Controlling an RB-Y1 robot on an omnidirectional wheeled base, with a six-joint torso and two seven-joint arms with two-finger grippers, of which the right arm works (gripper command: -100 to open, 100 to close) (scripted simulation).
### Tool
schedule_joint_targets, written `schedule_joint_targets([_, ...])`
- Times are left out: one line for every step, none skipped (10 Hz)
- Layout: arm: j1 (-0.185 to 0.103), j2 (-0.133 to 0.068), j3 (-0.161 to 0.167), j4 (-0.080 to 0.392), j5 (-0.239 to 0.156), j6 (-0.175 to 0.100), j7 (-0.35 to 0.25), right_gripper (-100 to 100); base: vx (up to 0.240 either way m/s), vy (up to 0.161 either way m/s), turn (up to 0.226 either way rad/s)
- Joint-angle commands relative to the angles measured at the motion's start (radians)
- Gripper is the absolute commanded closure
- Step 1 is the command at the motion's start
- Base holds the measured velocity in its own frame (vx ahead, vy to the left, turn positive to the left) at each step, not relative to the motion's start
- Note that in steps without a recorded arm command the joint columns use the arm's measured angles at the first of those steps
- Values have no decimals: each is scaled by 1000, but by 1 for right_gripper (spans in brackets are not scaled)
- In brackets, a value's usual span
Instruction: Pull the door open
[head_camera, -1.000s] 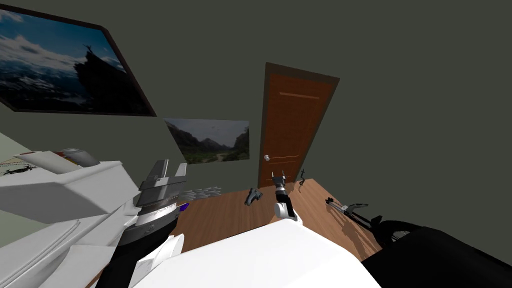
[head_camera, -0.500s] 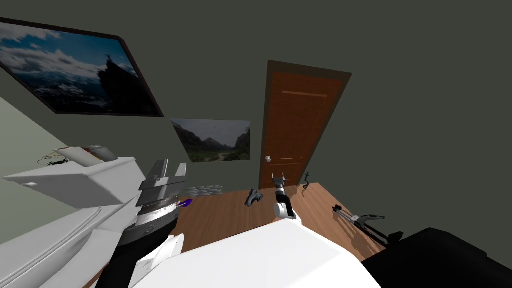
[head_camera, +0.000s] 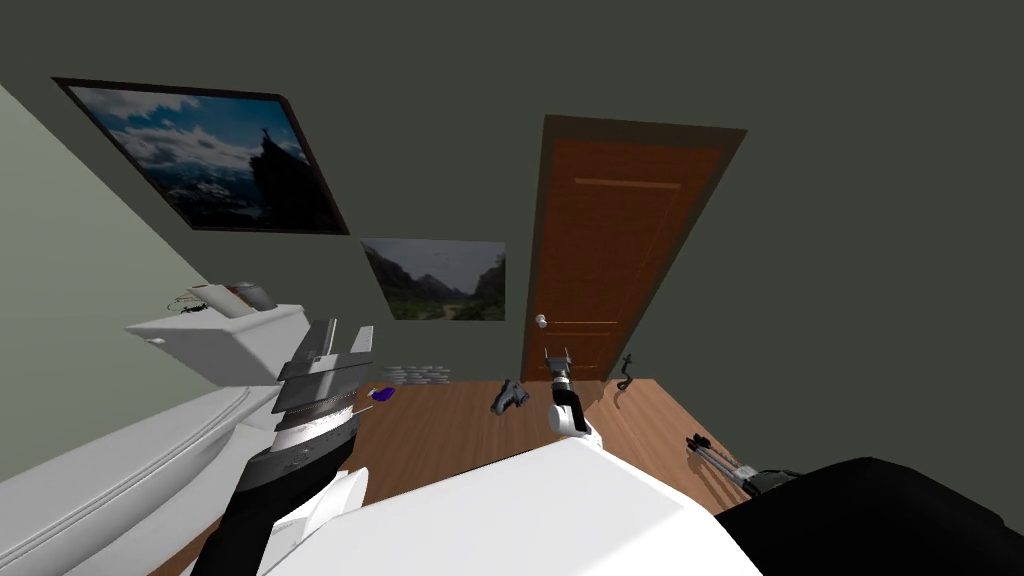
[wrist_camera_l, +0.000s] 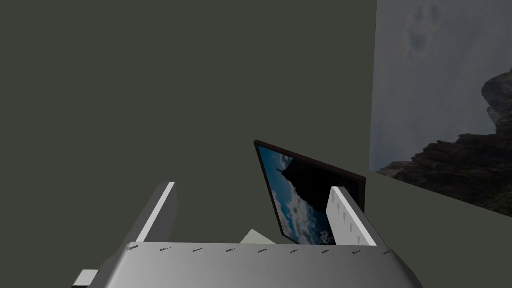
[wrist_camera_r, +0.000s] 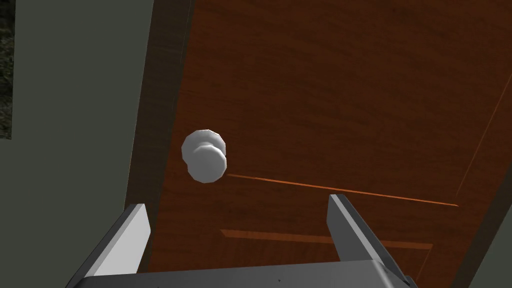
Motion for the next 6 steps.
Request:
schedule_joint_targets([-10, -2, 4, 33, -9, -9, -23, -100, 16, -72, 75])
schedule_joint_targets([-26, -7, 8, 70, -25, -16, -51, -100, 13, -66, 103])
schedule_joint_targets([-41, -11, 12, 104, -40, -23, -77, -100, 15, -76, 207])
schedule_joint_targets([-55, -15, 16, 137, -55, -30, -104, -100, 21, -88, 243])
schedule_joint_targets([-70, -19, 19, 171, -70, -37, -130, -100, 27, -113, 215])
schedule_joint_targets([-83, -23, 23, 202, -83, -43, -154, -100, 15, -116, 183])
